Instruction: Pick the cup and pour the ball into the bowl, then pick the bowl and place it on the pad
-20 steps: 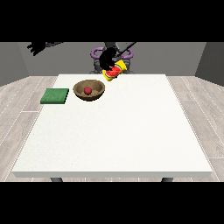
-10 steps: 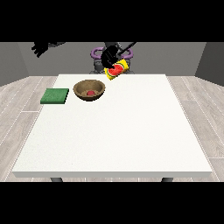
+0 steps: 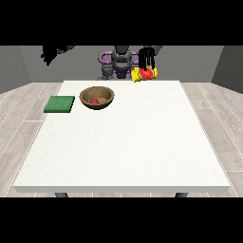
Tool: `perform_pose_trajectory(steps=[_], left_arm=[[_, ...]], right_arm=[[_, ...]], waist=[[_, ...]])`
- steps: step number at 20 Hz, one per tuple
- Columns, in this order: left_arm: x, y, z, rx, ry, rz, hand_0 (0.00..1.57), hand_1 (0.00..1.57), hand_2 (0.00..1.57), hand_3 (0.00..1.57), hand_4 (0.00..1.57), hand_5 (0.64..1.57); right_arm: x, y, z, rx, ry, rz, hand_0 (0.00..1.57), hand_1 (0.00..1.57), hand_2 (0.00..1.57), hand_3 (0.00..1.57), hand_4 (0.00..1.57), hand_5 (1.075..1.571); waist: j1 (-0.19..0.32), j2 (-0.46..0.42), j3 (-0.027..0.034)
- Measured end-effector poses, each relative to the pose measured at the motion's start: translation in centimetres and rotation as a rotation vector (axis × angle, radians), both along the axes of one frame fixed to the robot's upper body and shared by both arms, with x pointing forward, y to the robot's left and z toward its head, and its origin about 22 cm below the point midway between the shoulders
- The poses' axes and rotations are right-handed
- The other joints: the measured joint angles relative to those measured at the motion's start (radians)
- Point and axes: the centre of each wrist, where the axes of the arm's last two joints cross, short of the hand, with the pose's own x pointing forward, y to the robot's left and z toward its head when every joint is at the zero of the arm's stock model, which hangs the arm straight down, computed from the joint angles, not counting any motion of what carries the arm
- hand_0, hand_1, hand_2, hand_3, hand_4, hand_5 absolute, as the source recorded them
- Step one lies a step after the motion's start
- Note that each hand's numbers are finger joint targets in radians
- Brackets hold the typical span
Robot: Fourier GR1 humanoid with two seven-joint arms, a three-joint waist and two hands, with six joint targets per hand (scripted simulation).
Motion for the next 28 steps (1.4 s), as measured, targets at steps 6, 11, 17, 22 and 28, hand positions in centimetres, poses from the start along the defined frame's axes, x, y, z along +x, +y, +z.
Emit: perform_pose_trajectory(steps=[6,11,17,22,28], left_arm=[[-2.7,1.2,-2.7,-0.604,0.142,0.096,0.00,0.00,0.00,0.00,0.85,1.495],[-5.1,1.9,-3.5,-1.052,0.215,0.068,0.00,0.00,0.00,0.00,0.89,1.465],[-8.4,2.5,-5.0,-1.345,0.258,-0.140,0.00,0.00,0.00,0.00,0.90,1.448],[-9.1,3.5,-5.4,-1.429,0.269,-0.226,0.00,0.00,0.00,0.00,0.92,1.444],[-9.2,5.1,-4.9,-1.451,0.283,-0.255,0.00,0.00,0.00,0.00,0.94,1.435]], right_arm=[[0.8,1.8,0.2,0.030,-0.045,0.015,0.00,0.00,0.00,0.11,0.59,1.564],[2.1,4.2,1.0,0.040,-0.101,0.050,0.00,0.00,0.00,0.18,0.57,1.569],[2.4,6.9,-0.4,0.033,-0.133,0.003,0.00,0.00,0.00,0.00,0.50,1.566],[2.3,8.3,-3.6,0.019,-0.126,-0.036,0.00,0.00,0.00,0.00,0.51,1.570],[2.7,8.5,-7.0,0.019,-0.091,-0.043,0.00,0.00,0.00,0.00,0.41,1.570]], waist=[[0.001,0.081,-0.0131],[-0.016,0.171,-0.0143],[0.038,0.247,-0.0036],[0.064,0.272,0.0012],[0.065,0.262,0.0032]])
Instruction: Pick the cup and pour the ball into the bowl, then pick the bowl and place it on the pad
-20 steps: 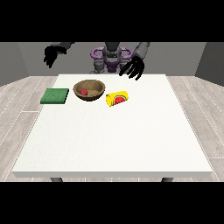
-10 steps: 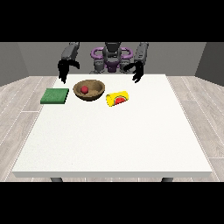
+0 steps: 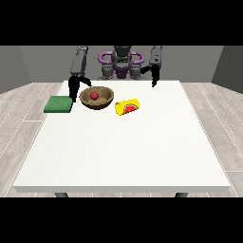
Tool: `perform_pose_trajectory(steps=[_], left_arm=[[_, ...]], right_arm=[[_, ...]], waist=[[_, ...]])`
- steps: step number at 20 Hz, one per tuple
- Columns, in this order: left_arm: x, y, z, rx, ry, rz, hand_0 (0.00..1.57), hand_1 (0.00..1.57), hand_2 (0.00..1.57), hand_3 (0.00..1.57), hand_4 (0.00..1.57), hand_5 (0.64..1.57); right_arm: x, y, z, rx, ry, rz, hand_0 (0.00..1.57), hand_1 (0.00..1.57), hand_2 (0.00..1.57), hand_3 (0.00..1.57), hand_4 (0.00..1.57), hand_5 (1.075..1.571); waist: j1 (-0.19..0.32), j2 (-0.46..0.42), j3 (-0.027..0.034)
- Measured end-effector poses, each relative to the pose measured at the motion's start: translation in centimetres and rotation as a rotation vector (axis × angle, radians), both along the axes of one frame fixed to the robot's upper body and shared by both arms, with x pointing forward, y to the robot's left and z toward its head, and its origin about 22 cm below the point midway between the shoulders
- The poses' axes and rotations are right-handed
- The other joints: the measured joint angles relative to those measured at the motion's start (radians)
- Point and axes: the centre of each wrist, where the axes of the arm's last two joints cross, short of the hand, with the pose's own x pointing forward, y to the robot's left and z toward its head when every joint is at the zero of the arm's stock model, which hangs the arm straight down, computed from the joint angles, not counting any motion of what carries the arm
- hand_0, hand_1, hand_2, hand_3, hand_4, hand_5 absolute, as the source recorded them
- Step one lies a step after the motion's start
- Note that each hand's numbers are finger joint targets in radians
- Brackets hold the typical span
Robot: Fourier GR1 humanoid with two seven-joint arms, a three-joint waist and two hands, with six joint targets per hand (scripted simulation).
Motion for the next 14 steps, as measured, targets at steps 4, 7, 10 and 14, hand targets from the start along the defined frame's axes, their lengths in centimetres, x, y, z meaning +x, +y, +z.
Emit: perform_pose_trajectory(steps=[4,7,10,14], left_arm=[[-0.3,0.2,0.9,-0.005,-0.002,-0.013,0.00,0.00,0.00,0.00,0.95,1.431],[-0.2,0.4,2.0,0.001,-0.017,-0.013,0.00,0.00,0.00,0.00,0.96,1.430],[-0.7,-0.1,2.1,0.008,-0.026,-0.013,0.00,0.00,0.00,0.00,0.96,1.427],[-1.2,-0.1,2.0,0.005,-0.016,-0.018,0.00,0.00,0.00,0.00,0.96,1.424]], right_arm=[[-0.4,0.0,-2.5,0.011,0.032,-0.006,0.00,0.00,0.00,0.00,0.35,1.571],[-1.2,-0.8,-4.1,0.011,0.041,-0.015,0.00,0.00,0.00,0.00,0.35,1.571],[-1.4,-0.7,-5.2,0.008,0.054,-0.008,0.00,0.00,0.00,0.00,0.35,1.571],[-1.3,0.2,-6.2,0.015,0.070,-0.002,0.00,0.00,0.00,0.00,0.36,1.571]], waist=[[0.008,-0.010,0.0003],[0.009,-0.003,0.0004],[0.007,-0.002,-0.0006],[0.003,-0.014,-0.0014]])
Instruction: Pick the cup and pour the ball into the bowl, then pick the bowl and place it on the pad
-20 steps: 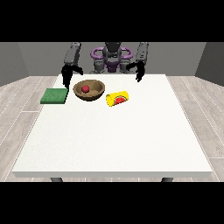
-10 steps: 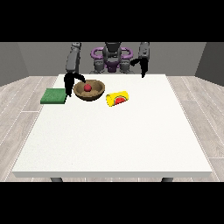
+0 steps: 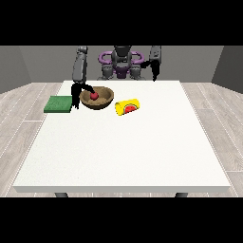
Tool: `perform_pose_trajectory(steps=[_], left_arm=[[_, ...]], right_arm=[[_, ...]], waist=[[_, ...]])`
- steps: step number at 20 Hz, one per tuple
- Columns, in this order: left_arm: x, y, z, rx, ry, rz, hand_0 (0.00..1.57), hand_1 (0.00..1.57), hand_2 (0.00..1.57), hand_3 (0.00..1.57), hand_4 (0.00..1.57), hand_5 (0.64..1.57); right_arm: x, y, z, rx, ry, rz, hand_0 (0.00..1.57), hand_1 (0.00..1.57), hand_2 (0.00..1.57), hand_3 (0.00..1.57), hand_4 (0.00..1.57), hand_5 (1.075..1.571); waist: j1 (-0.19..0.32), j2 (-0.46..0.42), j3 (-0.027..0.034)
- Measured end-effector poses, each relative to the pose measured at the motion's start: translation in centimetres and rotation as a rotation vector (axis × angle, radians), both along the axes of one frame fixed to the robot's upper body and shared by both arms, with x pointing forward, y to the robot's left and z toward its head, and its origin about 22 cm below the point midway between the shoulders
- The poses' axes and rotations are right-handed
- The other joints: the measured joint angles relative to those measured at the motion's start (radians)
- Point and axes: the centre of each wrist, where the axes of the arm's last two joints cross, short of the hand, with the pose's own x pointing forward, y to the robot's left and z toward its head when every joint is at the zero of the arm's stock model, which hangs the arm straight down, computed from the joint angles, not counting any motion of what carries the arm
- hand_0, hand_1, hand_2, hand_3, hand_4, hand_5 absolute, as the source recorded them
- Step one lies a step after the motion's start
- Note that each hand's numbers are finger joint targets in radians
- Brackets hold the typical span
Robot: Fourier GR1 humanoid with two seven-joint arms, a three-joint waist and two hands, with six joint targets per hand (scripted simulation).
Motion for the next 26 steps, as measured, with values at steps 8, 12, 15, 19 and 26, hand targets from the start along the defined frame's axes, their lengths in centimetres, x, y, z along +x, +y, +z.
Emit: perform_pose_trajectory(steps=[8,12,15,19,26], left_arm=[[0.3,-0.2,1.6,0.000,-0.061,-0.018,0.00,0.00,0.00,0.00,0.95,1.422],[0.2,0.3,1.9,0.004,-0.080,-0.029,0.00,0.00,0.00,0.00,0.96,1.401],[0.1,0.7,2.1,0.012,-0.080,-0.038,0.00,0.00,0.00,0.00,1.01,1.382],[-0.1,1.1,1.6,0.004,-0.056,-0.036,0.00,0.00,0.00,0.00,1.10,1.360],[-0.3,2.8,-0.5,-0.005,0.052,0.028,0.00,0.00,0.00,0.00,1.15,1.358]], right_arm=[[-0.1,0.1,-0.6,0.093,-0.068,-0.082,1.39,1.39,1.26,0.47,0.66,1.473],[-0.6,-0.1,-0.8,0.104,-0.071,-0.156,1.57,1.57,1.57,1.57,0.96,1.486],[-0.9,-0.3,-0.9,0.118,-0.047,-0.203,1.57,1.57,1.57,1.57,0.94,1.488],[-0.6,-0.1,-0.5,0.148,0.005,-0.245,1.57,1.57,1.57,1.47,0.93,1.491],[1.6,-2.6,2.5,0.121,0.196,-0.240,1.57,1.57,1.57,1.27,0.92,1.496]], waist=[[0.012,0.037,-0.0229],[0.037,0.048,-0.0387],[0.051,0.040,-0.0370],[0.049,0.023,-0.0236],[-0.008,-0.067,0.0052]])
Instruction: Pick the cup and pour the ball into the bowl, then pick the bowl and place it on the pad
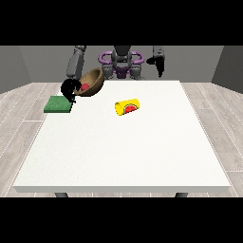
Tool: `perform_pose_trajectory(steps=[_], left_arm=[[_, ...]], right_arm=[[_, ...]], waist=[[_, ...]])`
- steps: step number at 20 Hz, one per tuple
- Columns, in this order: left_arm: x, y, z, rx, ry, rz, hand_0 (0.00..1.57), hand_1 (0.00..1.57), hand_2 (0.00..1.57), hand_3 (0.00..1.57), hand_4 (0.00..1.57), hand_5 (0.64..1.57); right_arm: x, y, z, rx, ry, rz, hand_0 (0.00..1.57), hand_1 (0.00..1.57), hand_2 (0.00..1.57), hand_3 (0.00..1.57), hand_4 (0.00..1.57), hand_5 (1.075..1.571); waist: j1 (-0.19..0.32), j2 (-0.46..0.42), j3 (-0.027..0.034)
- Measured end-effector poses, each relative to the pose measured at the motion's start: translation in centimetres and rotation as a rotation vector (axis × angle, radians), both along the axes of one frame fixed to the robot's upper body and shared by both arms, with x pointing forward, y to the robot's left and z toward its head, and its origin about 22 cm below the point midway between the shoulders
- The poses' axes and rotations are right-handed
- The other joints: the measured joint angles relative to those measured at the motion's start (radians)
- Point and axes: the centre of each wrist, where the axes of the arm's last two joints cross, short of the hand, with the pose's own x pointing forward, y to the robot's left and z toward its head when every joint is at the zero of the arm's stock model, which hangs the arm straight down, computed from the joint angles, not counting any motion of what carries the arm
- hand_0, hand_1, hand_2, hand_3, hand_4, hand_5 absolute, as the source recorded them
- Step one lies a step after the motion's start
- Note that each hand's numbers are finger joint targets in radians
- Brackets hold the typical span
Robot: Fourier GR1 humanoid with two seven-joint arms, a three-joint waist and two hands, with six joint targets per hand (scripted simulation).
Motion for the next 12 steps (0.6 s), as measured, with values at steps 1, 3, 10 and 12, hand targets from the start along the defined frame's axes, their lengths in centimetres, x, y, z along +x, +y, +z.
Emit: perform_pose_trajectory(steps=[1,3,10,12], left_arm=[[0.0,0.4,-0.3,0.000,0.005,0.008,0.00,0.00,0.00,0.00,1.16,1.357],[-0.1,0.6,-0.8,0.002,0.025,0.029,0.00,0.00,0.00,0.00,1.16,1.357],[-0.8,0.9,-2.3,0.008,0.063,0.047,0.00,0.00,0.00,0.00,1.17,1.349],[-1.0,0.4,-2.9,0.002,0.053,0.049,0.00,0.00,0.00,0.00,1.18,1.348]], right_arm=[[0.4,-1.0,0.9,-0.018,0.010,0.001,1.57,1.57,1.57,1.26,0.93,1.503],[0.6,-2.8,2.2,-0.041,0.025,-0.001,1.57,1.57,1.57,1.17,0.95,1.494],[0.8,-6.4,5.3,-0.071,0.053,-0.008,1.57,1.57,1.57,1.16,0.96,1.494],[0.7,-7.8,6.3,-0.076,0.046,-0.013,1.57,1.57,1.57,1.41,0.97,1.486]], waist=[[-0.011,-0.005,-0.0010],[-0.034,-0.016,-0.0023],[-0.061,-0.046,-0.0037],[-0.064,-0.034,-0.0039]])
